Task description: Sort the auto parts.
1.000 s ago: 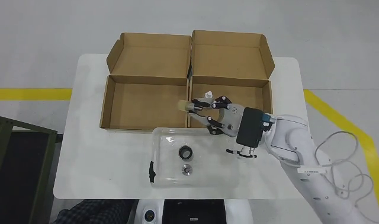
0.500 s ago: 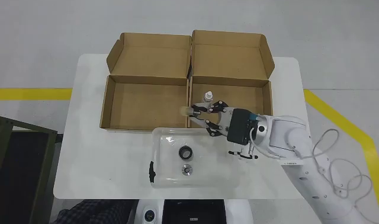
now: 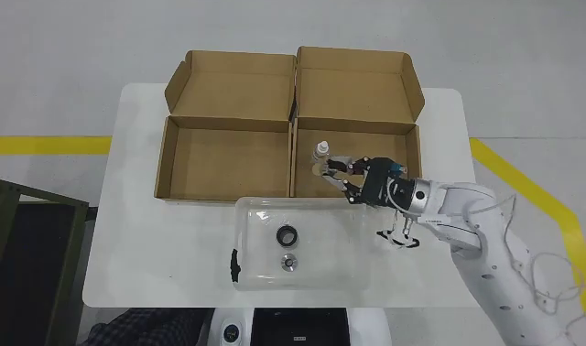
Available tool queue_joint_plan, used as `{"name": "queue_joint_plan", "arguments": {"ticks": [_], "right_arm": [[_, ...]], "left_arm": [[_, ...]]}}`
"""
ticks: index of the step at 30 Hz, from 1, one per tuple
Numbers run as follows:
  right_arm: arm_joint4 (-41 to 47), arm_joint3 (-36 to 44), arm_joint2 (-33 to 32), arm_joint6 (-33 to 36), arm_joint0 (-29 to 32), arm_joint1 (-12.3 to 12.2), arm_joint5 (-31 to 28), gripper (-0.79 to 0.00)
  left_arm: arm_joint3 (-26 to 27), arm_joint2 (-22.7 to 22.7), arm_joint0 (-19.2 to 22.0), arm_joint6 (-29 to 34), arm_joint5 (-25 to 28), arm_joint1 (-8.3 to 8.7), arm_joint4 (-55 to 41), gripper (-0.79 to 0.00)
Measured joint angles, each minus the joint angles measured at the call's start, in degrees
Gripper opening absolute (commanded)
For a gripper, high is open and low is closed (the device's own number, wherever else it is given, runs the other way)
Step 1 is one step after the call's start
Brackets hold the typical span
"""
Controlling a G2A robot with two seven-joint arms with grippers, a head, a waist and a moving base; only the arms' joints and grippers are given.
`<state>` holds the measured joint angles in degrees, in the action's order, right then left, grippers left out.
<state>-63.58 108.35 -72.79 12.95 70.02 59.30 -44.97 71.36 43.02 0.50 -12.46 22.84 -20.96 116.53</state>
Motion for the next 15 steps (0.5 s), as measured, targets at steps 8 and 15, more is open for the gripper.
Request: {"name": "queue_joint_plan", "arguments": {"ticks": [8, 15], "right_arm": [[-0.25, -3.03, -2.52, 6.53, 0.25, -0.59, 1.64, -0.785], [-0.28, -7.00, -1.91, 9.66, -2.19, -0.63, 2.14, -0.785]], "left_arm": [[0.00, 0.00, 0.00, 0.00, 0.00, 0.00, 0.00, 0.000], [0.00, 0.00, 0.00, 0.00, 0.00, 0.00, 0.00, 0.000]]}}
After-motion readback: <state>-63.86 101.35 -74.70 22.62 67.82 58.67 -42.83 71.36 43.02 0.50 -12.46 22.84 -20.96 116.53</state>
